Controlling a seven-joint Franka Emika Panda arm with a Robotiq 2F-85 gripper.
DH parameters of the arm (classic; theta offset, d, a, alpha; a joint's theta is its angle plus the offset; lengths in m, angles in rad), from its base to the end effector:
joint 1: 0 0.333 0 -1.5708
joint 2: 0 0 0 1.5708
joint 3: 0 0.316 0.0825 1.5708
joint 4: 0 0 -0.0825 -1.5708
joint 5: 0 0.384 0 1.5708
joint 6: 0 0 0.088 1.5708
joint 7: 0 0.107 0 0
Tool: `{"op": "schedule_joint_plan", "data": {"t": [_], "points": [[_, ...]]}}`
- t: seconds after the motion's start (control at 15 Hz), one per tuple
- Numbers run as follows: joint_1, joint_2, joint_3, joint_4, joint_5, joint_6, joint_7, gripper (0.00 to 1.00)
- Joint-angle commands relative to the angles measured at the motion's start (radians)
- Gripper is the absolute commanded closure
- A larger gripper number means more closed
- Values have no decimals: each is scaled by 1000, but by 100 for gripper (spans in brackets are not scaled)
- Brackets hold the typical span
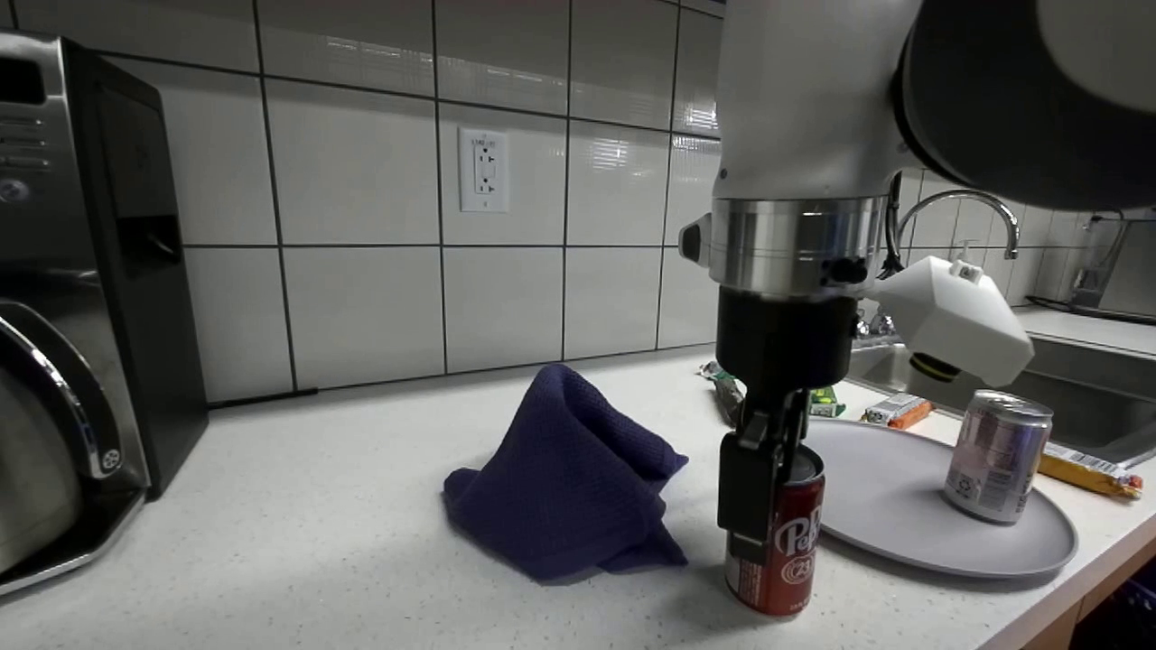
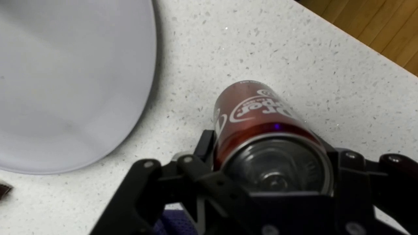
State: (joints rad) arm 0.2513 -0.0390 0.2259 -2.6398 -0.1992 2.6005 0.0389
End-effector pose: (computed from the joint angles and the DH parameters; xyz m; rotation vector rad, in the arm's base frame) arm 0.3770 0.1986 0.2576 2.8938 0.9097 0.0400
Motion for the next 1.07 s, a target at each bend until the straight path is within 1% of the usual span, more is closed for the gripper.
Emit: {"op": "schedule_joint_plan", "data": {"t": [0.0,0.07,0.13,0.2,0.67,0.87,1.0], "points": [[-5,-12,9,-6,-4,17,30,8],[-5,-16,9,-7,3,13,22,7],[-4,-23,8,-11,16,10,8,2],[-4,-29,7,-14,19,9,4,0],[-12,-99,-5,-12,36,-44,-29,0],[-10,-151,-18,-7,75,-72,-72,0],[-2,-189,-32,-3,127,-88,-119,0]]}}
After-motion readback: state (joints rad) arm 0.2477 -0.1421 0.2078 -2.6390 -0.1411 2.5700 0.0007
